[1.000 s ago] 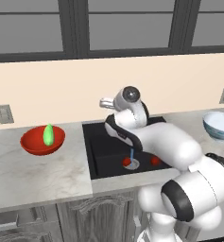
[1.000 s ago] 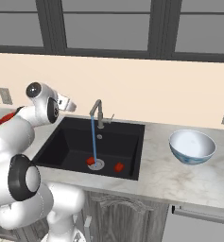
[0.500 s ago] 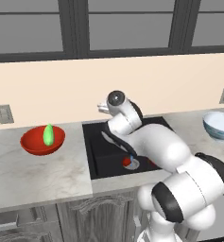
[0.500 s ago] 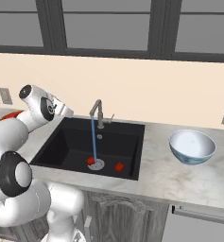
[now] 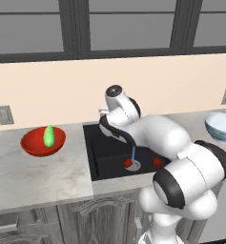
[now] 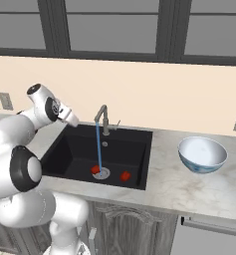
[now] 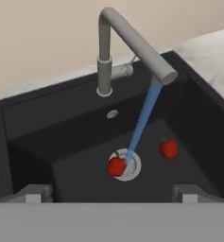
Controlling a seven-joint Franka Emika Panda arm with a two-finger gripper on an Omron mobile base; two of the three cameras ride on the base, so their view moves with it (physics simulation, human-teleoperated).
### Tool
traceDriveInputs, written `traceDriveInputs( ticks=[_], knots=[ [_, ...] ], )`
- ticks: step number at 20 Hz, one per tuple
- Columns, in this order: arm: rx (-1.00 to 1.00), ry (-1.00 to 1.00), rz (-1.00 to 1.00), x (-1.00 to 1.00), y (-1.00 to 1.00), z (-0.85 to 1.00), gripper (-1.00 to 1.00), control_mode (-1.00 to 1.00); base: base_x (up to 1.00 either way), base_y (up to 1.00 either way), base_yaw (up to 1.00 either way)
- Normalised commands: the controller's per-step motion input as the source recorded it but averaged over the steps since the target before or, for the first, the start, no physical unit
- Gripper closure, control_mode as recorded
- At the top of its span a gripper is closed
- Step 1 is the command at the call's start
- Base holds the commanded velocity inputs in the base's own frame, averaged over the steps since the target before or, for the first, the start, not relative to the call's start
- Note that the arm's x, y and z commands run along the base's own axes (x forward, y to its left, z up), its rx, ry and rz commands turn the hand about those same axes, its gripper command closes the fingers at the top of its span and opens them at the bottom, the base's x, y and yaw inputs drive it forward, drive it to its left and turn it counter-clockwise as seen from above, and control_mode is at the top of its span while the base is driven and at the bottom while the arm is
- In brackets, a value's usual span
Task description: Pick the bell peppers from the sink and place them in one bowl. Place the corn in the other bowl. Then turn off the sink faucet.
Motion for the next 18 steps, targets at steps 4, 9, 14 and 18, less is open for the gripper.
traceDriveInputs(
  ticks=[4, 9, 14, 18],
  knots=[
    [-0.02, 0.10, -0.06, 0.00, -0.02, -0.49, -1.00, -1.00, 0.00, 0.00, 0.00],
    [0.00, 0.15, -0.03, 0.00, -0.16, -0.47, -1.00, -1.00, 0.00, 0.00, 0.00],
    [0.00, 0.10, -0.02, 0.00, -0.17, -0.41, -1.00, -1.00, 0.00, 0.00, 0.00],
    [0.00, 0.04, 0.00, 0.00, 0.00, -0.36, -1.00, -1.00, 0.00, 0.00, 0.00]
  ],
)
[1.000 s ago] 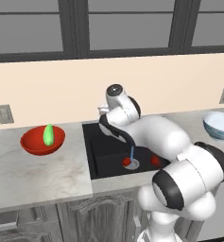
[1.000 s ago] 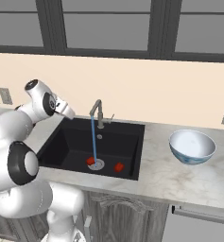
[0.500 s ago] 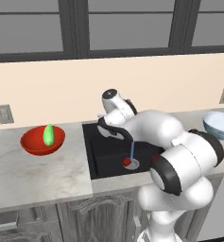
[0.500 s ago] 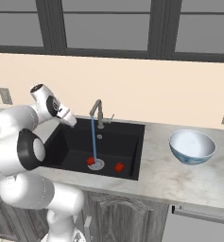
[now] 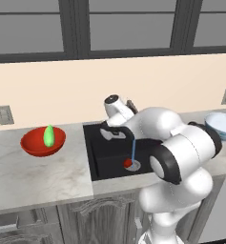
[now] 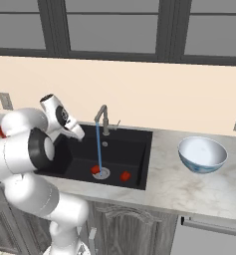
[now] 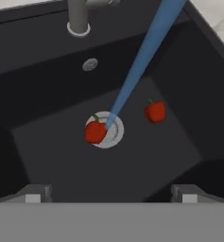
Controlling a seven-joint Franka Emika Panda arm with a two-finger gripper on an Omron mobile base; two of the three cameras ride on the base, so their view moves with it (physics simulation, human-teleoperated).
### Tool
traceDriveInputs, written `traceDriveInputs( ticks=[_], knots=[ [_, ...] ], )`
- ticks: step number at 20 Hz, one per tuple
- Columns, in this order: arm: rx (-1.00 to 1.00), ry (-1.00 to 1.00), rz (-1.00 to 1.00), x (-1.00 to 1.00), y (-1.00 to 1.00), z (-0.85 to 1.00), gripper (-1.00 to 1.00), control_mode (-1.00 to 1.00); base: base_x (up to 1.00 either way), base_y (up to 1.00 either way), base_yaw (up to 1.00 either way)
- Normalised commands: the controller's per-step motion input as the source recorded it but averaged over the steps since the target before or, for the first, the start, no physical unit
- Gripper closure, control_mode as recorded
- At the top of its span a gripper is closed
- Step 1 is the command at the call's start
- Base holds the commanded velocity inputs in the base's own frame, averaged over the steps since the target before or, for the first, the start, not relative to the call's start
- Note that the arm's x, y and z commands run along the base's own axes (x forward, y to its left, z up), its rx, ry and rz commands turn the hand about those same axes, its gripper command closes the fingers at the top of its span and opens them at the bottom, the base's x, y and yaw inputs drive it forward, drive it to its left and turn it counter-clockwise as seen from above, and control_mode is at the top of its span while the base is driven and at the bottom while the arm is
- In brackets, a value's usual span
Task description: Pick the bell peppers from the sink and place them in one bowl. Place the corn in the other bowl. Then turn off the sink faucet.
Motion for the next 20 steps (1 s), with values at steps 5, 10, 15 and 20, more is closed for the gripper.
traceDriveInputs(
  ticks=[5, 10, 15, 20],
  knots=[
    [0.00, 0.00, 0.00, 0.00, -0.07, -0.48, -1.00, -1.00, 0.00, 0.00, 0.00],
    [0.02, 0.00, -0.01, 0.00, -0.14, -0.40, -1.00, -1.00, 0.00, 0.00, 0.00],
    [0.01, 0.00, -0.03, 0.00, -0.12, -0.36, -1.00, -1.00, 0.00, 0.00, 0.00],
    [0.00, 0.01, -0.03, 0.00, -0.11, -0.32, -1.00, -1.00, 0.00, 0.00, 0.00]
  ],
)
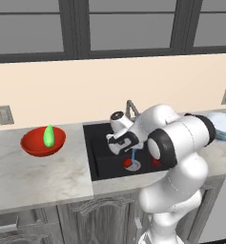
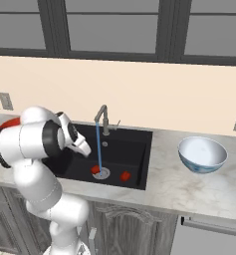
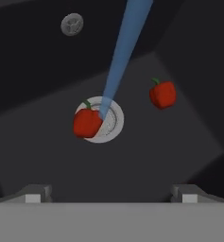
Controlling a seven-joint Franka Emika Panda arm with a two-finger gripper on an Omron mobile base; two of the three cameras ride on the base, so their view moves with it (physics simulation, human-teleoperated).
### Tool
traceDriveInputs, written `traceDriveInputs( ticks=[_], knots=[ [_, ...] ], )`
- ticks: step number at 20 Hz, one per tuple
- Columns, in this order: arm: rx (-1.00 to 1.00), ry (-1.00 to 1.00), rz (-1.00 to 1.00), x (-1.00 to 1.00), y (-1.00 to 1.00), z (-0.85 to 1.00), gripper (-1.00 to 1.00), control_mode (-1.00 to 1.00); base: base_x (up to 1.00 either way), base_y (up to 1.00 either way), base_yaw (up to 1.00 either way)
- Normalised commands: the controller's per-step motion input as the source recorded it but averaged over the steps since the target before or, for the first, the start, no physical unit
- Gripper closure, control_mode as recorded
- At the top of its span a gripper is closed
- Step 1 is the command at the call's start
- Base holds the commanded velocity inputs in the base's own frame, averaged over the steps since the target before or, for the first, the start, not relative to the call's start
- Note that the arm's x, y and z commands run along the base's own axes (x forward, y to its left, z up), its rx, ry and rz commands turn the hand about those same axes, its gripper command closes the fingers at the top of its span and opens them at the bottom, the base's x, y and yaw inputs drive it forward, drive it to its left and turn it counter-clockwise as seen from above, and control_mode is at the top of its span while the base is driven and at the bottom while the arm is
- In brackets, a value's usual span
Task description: Pick the bell peppers from the sink and place them in one bowl. Place the corn in the other bowl. Then turn off the sink faucet.
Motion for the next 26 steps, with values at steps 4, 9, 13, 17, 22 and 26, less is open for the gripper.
traceDriveInputs(
  ticks=[4, 9, 13, 17, 22, 26],
  knots=[
    [0.04, 0.00, -0.04, 0.00, -0.18, -0.24, -1.00, -1.00, 0.00, 0.00, 0.00],
    [0.04, 0.00, -0.04, 0.00, -0.24, -0.27, -1.00, -1.00, 0.00, 0.00, 0.00],
    [0.00, 0.00, -0.03, 0.00, -0.13, -0.30, -1.00, -1.00, 0.00, 0.00, 0.00],
    [0.00, 0.00, -0.03, 0.00, -0.06, -0.32, -1.00, -1.00, 0.00, 0.00, 0.00],
    [0.00, 0.00, -0.03, 0.03, -0.02, -0.35, -1.00, -1.00, 0.00, 0.00, 0.00],
    [0.00, 0.00, 0.00, 0.11, 0.00, -0.29, -1.00, -1.00, 0.00, 0.00, 0.00]
  ],
)
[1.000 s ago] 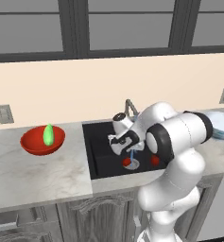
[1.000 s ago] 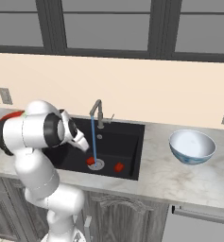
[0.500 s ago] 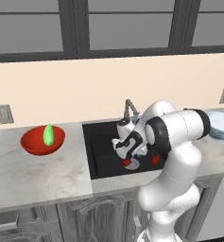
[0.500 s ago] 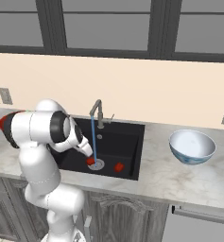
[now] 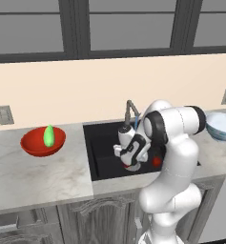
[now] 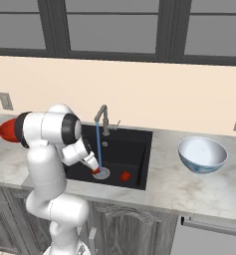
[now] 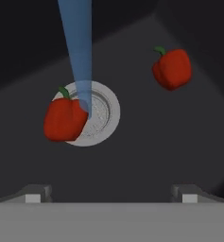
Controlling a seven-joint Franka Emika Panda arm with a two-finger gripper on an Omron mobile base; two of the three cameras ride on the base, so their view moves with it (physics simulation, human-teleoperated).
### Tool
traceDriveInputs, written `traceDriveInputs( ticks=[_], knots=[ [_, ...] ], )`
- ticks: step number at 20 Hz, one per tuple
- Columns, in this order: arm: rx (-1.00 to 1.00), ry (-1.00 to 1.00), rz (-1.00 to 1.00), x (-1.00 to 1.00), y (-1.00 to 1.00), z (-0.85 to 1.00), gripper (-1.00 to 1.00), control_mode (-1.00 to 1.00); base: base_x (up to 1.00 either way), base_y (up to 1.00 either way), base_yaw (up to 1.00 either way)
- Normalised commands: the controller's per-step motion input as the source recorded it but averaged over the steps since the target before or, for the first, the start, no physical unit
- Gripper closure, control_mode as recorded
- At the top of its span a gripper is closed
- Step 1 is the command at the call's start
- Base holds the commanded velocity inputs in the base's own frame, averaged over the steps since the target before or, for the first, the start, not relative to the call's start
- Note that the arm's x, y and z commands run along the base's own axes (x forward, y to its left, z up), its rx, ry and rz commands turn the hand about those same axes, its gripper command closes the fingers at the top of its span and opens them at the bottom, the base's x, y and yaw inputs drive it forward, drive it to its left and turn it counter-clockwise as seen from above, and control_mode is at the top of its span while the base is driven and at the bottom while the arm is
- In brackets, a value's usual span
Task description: Pick the bell peppers from the sink and place them in one bowl. Place the corn in the other bowl. Then turn off the sink faucet.
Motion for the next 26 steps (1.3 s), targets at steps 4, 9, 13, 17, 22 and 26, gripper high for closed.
traceDriveInputs(
  ticks=[4, 9, 13, 17, 22, 26],
  knots=[
    [0.01, 0.00, 0.00, 0.14, 0.00, -0.23, -1.00, -1.00, 0.00, 0.00, 0.00],
    [0.00, 0.00, 0.00, 0.20, 0.00, -0.20, -1.00, -1.00, 0.00, 0.00, 0.00],
    [0.00, 0.00, 0.00, 0.26, 0.00, -0.17, -1.00, -1.00, 0.00, 0.00, 0.00],
    [0.00, 0.00, 0.00, 0.29, 0.00, -0.18, -1.00, -1.00, 0.00, 0.00, 0.00],
    [0.00, 0.00, 0.00, 0.34, 0.00, -0.22, -1.00, -1.00, 0.00, 0.00, 0.00],
    [0.00, 0.00, 0.00, 0.32, 0.00, -0.24, -1.00, -1.00, 0.00, 0.00, 0.00]
  ],
)
